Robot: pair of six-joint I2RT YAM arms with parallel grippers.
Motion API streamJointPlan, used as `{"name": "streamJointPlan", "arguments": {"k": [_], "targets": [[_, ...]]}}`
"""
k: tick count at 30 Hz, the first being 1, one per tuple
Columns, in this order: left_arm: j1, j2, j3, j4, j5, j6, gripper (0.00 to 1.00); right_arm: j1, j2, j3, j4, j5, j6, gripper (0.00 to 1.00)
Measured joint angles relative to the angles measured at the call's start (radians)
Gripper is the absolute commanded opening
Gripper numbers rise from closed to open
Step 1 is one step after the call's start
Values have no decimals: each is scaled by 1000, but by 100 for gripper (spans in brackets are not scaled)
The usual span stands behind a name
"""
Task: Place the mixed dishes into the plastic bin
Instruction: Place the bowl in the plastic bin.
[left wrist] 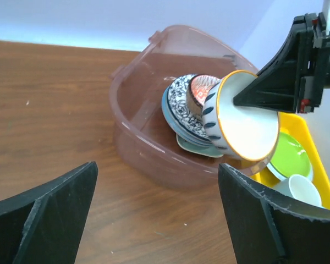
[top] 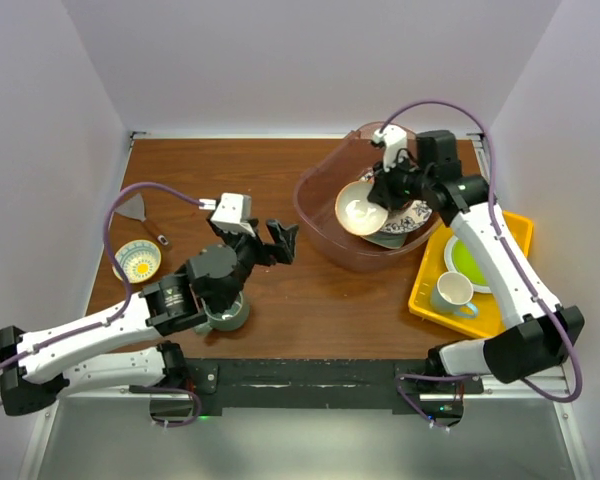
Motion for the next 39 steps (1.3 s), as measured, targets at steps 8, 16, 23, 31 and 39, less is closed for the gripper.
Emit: {"name": "streamJointPlan", "arguments": {"k": [8, 16, 23, 31, 39], "targets": [[281, -28, -5, -25, 225, 129, 99, -230, 2, -24, 68, -36, 44, 0], [380, -105, -77, -135, 257, 223, 100, -305, 172, -6, 125, 8, 81, 0], [385, -244, -157, -207, 200, 281, 100, -304, 358, 95, 128, 51, 83, 2], [385, -349, -237, -224, 144, 313, 100, -305, 404, 153, 128, 95, 76, 14], [385, -390, -267, -226, 128, 314, 100, -305, 407, 153, 126, 108, 61, 23]]}}
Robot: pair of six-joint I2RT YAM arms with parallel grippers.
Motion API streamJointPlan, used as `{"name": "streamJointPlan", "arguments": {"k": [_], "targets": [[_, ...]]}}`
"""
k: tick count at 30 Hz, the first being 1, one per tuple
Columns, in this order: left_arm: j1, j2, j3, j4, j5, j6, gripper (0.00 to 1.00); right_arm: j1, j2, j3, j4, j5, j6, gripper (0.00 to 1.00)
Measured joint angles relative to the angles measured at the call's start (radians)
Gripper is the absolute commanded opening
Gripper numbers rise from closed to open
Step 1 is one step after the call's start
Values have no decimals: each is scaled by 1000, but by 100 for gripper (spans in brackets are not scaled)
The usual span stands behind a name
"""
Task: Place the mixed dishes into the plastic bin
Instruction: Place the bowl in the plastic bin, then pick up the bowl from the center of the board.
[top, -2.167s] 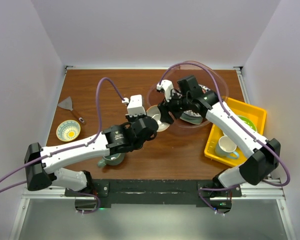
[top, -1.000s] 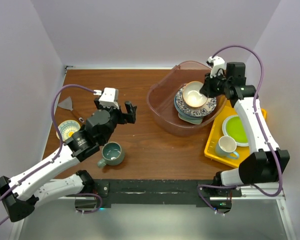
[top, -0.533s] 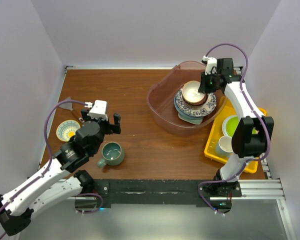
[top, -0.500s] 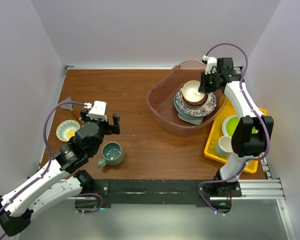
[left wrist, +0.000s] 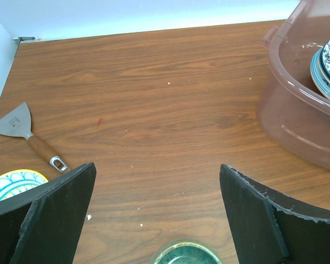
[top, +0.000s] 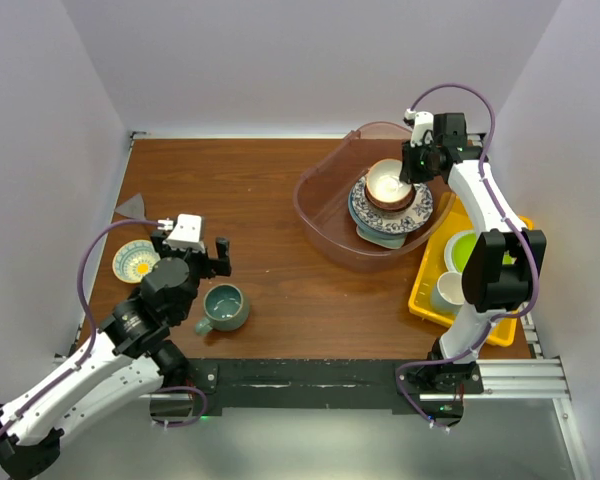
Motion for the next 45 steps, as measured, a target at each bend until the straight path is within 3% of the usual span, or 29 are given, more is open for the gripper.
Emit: {"name": "streamJointPlan", "arguments": {"k": [10, 20, 27, 36, 45], "targets": [[0, -18, 0, -1, -2, 0, 100, 0, 0, 0, -14, 3, -16, 39], [0, -23, 0, -2, -2, 0, 100, 0, -23, 0, -14, 9, -35, 69], [0, -24, 0, -4, -2, -1, 100, 0, -217, -66, 2, 0, -62, 98], [0, -24, -7, -2, -2, -1, 100, -4, -547, -357, 90, -196, -96, 98], [0, -1, -17, -4, -11, -4, 100, -60, -687, -564, 189, -423, -89, 98]]}}
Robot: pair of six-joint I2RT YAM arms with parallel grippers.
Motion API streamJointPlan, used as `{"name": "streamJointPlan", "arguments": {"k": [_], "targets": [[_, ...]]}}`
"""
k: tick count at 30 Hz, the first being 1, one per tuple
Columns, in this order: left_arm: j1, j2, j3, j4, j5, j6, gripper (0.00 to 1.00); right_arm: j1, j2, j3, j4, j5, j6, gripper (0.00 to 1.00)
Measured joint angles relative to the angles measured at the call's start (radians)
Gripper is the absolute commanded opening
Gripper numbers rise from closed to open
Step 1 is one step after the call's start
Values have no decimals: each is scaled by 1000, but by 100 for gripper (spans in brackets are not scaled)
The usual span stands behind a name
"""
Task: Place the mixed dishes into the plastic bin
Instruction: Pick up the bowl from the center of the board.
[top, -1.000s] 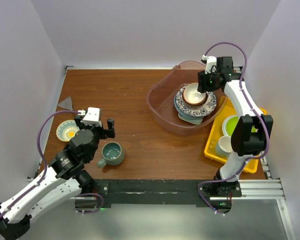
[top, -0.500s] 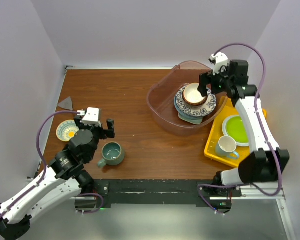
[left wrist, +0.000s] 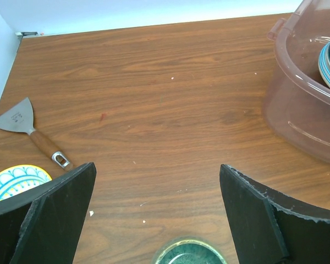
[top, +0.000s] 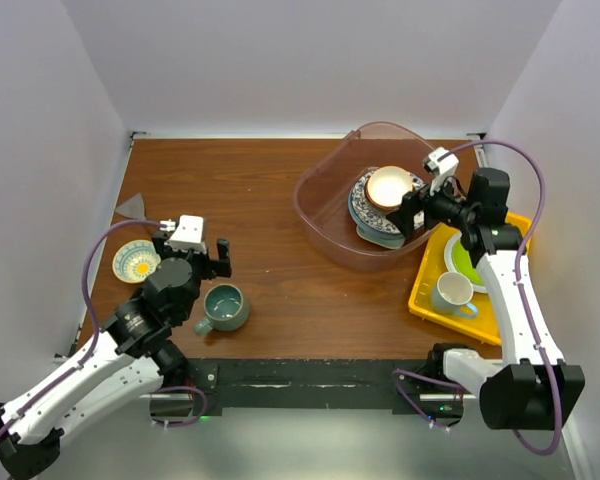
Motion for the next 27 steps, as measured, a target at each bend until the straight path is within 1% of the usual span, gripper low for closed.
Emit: {"name": "streamJointPlan", "arguments": {"k": [5, 8, 10, 14, 15, 16, 18, 19, 20, 22, 23, 27], "targets": [[10, 16, -15, 6, -16, -18, 100, -24, -18, -50, 39, -85, 10, 98], [61, 60, -16, 6, -8, -34, 100, -24, -19, -51, 43, -115, 13, 98], [137, 100, -16, 7, 16, -45, 100, -24, -21, -50, 45, -131, 17, 98], [344, 210, -11, 11, 74, -60, 98, -24, -24, -50, 45, -138, 18, 98], [407, 260, 0, 4, 91, -59, 98, -24, -24, -50, 45, -140, 19, 98], [441, 300, 10, 2, 93, -59, 98, -24, -24, -50, 45, -140, 19, 98], [517, 428, 61, -18, 82, -58, 98, -24, -25, -50, 45, -141, 19, 98], [534, 488, 82, -22, 73, -56, 98, -24, -25, -50, 45, -141, 19, 98], [547, 542, 101, -24, 63, -55, 93, -24, -25, -50, 45, -141, 19, 98], [569, 632, 119, -28, 51, -48, 90, -24, -25, -50, 45, -141, 19, 98], [583, 670, 124, -35, 47, -41, 85, -24, -25, -50, 45, -141, 19, 98], [642, 735, 125, -47, 50, -27, 71, -24, -25, -50, 45, -145, 19, 98]]}}
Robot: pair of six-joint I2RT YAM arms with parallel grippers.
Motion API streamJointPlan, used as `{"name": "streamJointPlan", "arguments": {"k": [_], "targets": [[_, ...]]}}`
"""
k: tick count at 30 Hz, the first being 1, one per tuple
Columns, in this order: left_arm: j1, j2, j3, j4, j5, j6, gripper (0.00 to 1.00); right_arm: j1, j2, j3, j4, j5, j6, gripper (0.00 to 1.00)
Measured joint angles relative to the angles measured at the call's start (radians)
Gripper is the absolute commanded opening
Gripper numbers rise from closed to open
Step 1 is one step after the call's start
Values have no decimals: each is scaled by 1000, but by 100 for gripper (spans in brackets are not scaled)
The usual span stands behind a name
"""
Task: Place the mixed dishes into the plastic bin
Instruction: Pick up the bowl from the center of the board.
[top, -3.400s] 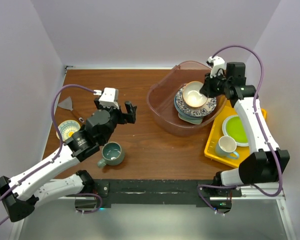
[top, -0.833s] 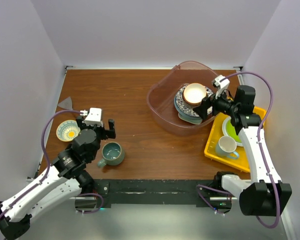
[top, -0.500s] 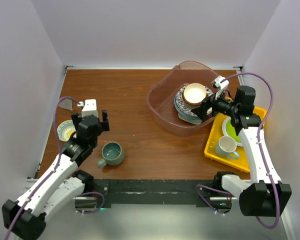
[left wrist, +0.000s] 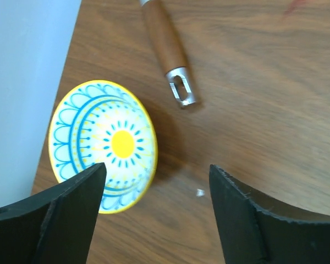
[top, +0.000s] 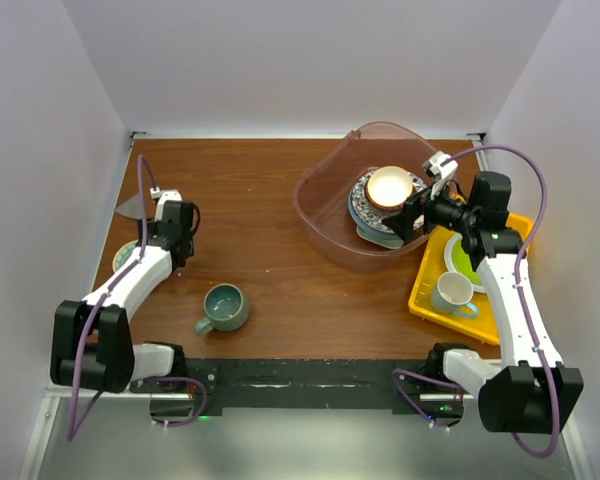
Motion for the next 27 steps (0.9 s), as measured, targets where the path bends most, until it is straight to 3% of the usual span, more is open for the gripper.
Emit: {"name": "streamJointPlan", "arguments": {"k": [2, 8, 21, 27], "targets": [[34, 17, 5, 1, 13, 10, 61, 0, 0, 0, 0, -5, 0, 98], [93, 150, 51, 8, 55, 21, 59, 0, 2, 0, 0, -10, 1, 98], [117, 260, 65, 0, 84, 16, 15, 0, 2, 0, -4, -11, 0, 98], [118, 259, 70, 0, 78, 17, 1, 0, 2, 0, -8, -11, 0, 98]]}}
